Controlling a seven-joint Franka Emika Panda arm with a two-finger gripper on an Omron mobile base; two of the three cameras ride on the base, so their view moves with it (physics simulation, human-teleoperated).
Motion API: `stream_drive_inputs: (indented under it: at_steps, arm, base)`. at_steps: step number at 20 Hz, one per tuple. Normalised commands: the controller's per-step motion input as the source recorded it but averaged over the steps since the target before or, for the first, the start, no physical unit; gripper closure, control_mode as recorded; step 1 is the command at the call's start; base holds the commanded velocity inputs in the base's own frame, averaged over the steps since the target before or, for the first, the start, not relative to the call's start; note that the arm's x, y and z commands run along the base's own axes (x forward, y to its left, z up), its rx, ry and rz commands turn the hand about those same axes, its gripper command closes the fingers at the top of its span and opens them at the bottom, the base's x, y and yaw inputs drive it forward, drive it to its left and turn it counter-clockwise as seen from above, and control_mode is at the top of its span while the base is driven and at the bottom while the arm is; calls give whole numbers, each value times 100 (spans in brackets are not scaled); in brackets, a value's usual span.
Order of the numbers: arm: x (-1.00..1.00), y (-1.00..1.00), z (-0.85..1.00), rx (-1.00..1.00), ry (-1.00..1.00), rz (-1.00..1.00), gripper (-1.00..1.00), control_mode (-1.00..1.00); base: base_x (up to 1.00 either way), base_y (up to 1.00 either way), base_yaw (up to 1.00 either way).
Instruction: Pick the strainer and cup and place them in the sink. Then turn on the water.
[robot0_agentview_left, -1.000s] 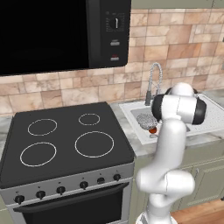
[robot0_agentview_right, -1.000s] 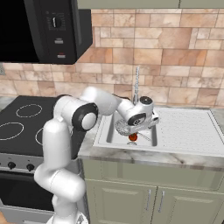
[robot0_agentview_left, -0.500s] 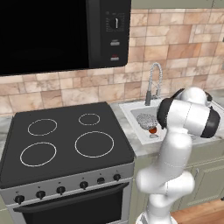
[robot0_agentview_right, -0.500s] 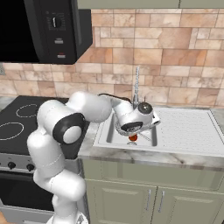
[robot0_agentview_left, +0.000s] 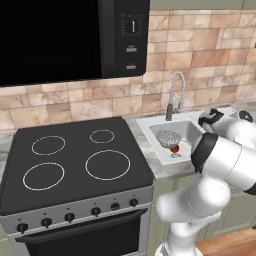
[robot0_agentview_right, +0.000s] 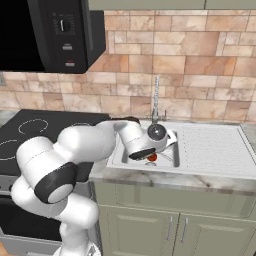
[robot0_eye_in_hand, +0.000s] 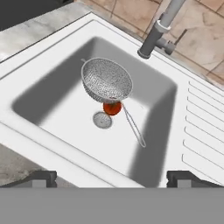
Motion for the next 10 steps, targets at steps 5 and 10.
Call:
stream_drive_inputs:
  at_steps: [5, 10]
  arm:
    - [0, 72, 37, -3, 0, -17, -100, -100]
    - [-1, 69, 39, -7, 6, -25, -100, -100]
  base:
    - [0, 0, 0]
    - [0, 0, 0]
